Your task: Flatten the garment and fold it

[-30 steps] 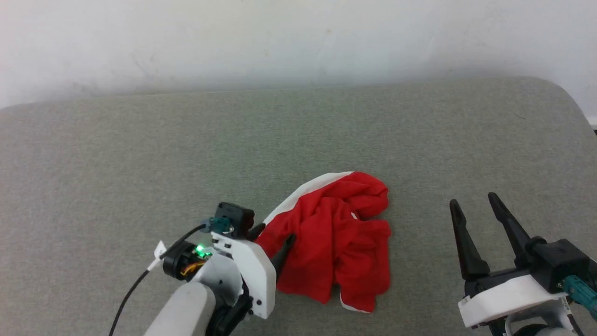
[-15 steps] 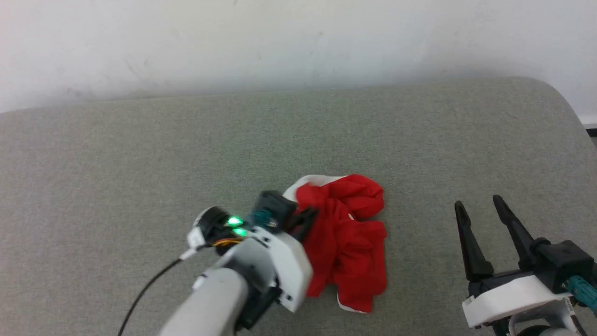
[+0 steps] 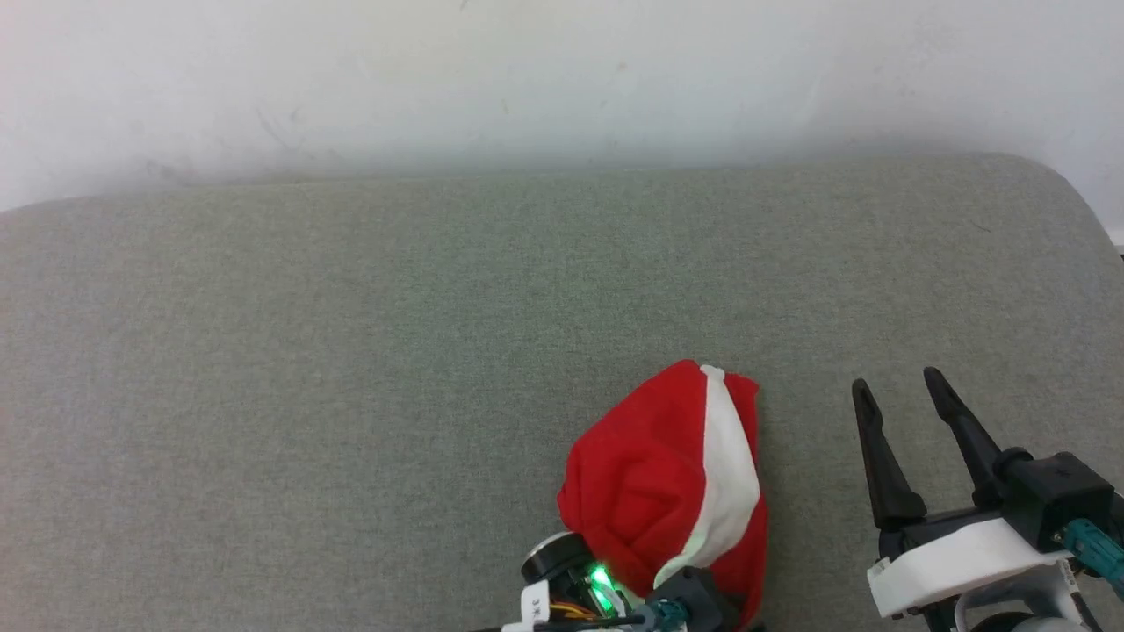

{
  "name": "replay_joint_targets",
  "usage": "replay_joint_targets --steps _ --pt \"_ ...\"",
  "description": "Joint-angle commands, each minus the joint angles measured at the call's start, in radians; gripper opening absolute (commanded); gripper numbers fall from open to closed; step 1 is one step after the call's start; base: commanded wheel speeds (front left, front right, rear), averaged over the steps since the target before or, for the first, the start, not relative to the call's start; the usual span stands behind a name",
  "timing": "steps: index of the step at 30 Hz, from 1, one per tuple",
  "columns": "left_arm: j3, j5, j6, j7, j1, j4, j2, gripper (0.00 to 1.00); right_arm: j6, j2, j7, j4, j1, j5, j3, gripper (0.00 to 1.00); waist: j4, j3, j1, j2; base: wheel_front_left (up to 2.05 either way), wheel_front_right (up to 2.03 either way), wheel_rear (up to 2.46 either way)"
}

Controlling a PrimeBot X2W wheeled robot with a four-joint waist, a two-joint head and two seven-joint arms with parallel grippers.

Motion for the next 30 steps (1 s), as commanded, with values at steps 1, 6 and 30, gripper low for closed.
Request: replay_joint_targets --steps 1,6,30 --pt "0.000 -0.004 -0.007 -0.041 0.014 -0.005 0.006 1.00 -0.001 0.002 -0.002 -0.003 -0.001 0.005 -0.003 1.00 0.006 -0.004 0.0000 -0.0001 0.00 0.00 0.00" --pt "0.032 -0.009 0.022 -0.130 0.042 -0.072 0.031 1.00 -0.001 0.002 -0.001 -0.002 0.012 0.007 -0.012 1.00 0.024 -0.016 0.0000 -0.0001 0.00 0.00 0.00" --pt "0.174 -0.159 0.172 0.220 0.046 0.030 0.131 1.00 -0.001 0.002 0.003 -0.006 -0.008 0.013 0.003 1.00 0.004 0.020 0.0000 -0.0001 0.00 0.00 0.00"
